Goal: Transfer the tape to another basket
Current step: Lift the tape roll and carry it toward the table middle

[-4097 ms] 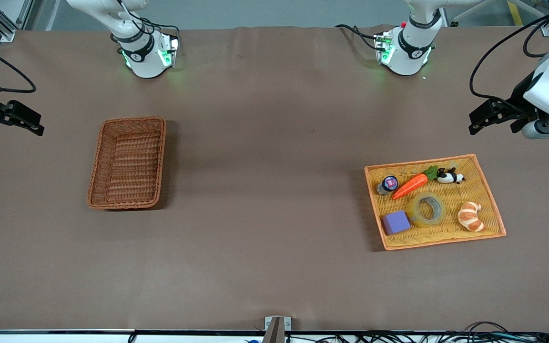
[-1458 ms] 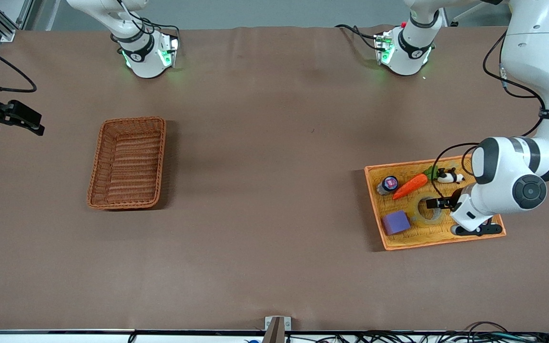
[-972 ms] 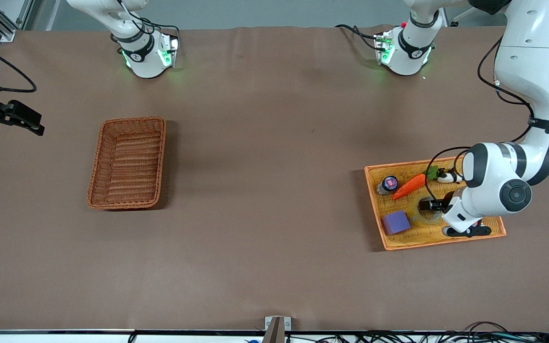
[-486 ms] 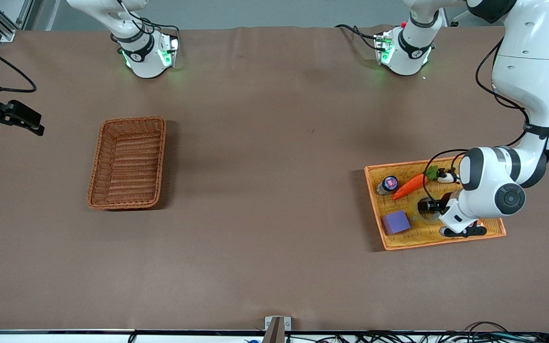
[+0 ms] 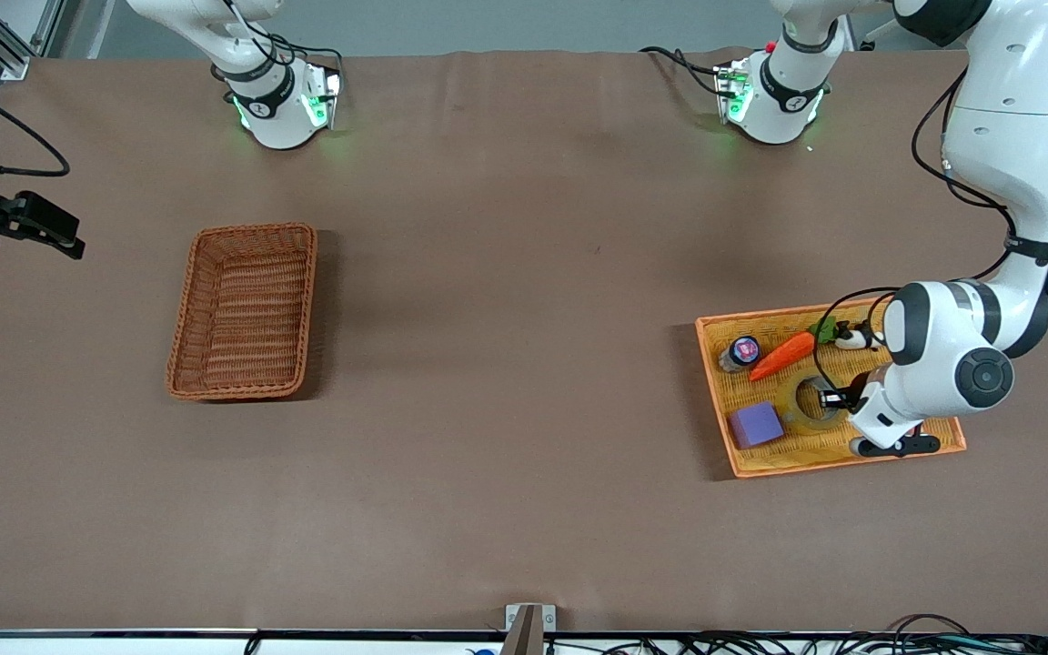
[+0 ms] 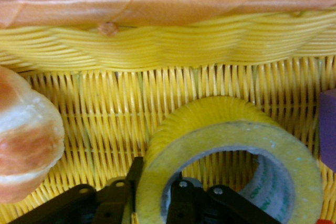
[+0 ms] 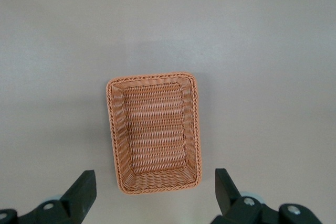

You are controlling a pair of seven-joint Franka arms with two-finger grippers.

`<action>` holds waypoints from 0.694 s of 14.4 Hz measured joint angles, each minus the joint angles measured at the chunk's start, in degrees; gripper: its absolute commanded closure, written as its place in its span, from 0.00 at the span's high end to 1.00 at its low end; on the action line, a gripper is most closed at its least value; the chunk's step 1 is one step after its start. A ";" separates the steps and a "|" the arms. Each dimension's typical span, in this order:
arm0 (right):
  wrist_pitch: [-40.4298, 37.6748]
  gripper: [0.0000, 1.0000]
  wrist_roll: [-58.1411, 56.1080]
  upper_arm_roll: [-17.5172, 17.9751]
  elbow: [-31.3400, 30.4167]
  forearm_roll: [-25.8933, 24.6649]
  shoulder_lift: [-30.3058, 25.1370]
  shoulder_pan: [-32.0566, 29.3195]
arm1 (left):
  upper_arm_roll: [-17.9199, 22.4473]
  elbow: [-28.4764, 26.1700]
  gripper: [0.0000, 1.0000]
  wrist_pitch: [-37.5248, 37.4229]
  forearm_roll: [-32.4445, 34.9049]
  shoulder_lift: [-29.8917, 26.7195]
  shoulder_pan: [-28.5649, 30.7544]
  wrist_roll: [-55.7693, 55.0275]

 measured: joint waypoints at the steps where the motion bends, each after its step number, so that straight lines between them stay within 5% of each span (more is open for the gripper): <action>1: 0.00 1.00 0.00 0.00 0.00 0.00 0.00 0.00 | -0.06 0.13 0.00 -0.12 0.00 -0.41 -0.01 0.48; 10: 0.03 1.00 0.00 -0.05 -0.01 0.00 0.00 -0.01 | -1.01 0.74 0.00 -19.32 -0.02 -19.05 1.21 10.99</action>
